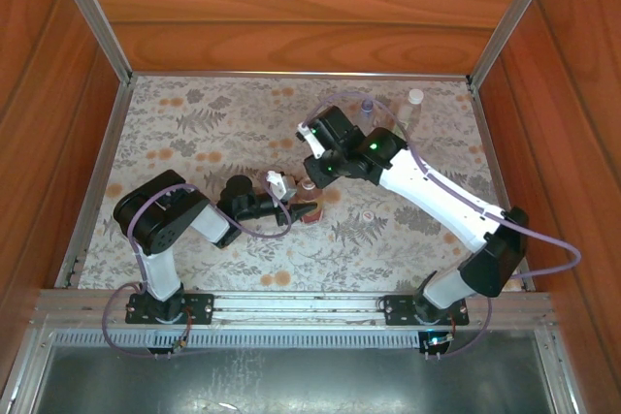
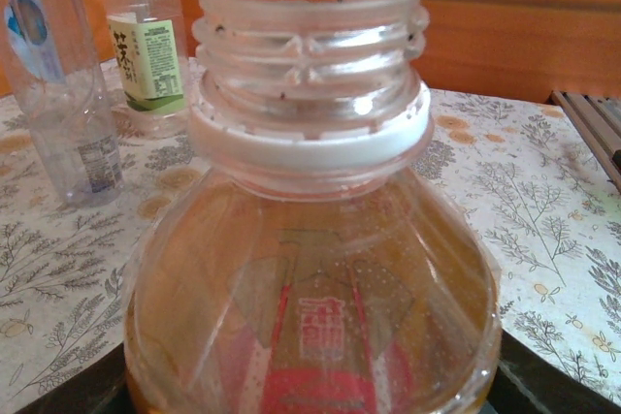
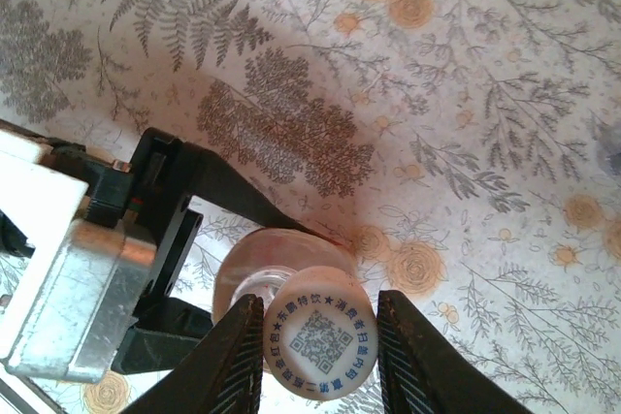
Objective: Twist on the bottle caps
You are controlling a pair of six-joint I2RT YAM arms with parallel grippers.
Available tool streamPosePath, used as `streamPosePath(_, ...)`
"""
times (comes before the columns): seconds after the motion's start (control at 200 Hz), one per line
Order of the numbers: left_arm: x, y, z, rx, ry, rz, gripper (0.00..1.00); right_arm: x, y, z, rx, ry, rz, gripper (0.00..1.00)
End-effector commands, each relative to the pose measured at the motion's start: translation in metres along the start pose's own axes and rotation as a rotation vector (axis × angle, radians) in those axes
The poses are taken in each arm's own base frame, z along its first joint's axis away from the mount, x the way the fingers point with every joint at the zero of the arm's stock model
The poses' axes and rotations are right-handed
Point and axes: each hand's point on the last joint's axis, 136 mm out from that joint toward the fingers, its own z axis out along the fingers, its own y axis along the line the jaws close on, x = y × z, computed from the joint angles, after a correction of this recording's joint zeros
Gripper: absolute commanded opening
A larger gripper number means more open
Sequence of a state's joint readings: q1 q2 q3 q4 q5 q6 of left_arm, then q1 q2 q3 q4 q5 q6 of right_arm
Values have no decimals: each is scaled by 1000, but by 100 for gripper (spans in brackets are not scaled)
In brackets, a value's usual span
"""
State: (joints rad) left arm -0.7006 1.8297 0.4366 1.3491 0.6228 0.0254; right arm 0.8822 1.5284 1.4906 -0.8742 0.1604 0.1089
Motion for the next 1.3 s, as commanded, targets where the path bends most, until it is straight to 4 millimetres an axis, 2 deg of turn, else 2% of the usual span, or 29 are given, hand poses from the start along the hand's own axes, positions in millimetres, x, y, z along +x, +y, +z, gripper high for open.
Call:
streamPosePath(0.0,11,0,2,-3,37,-22,59,3,6,4,9,35,-44,32)
streamPosePath(0.335,12,2,2,-6,40,-26,59,9,14,19,-4,91,-49,32)
streamPosePath(0.63,11,2,3,-7,40,-27,59,13,19,5,-15,101,-43,31)
streamPosePath(0.84,12,2,3,-6,42,-27,59,18,23,7,-13,105,-56,32)
streamPosePath(1.069,12,1,3,-6,43,-28,59,23,10,17,60,112,-21,31)
streamPosePath(1.294,12,1,3,-5,43,-27,59,24,5,14,90,112,-14,34)
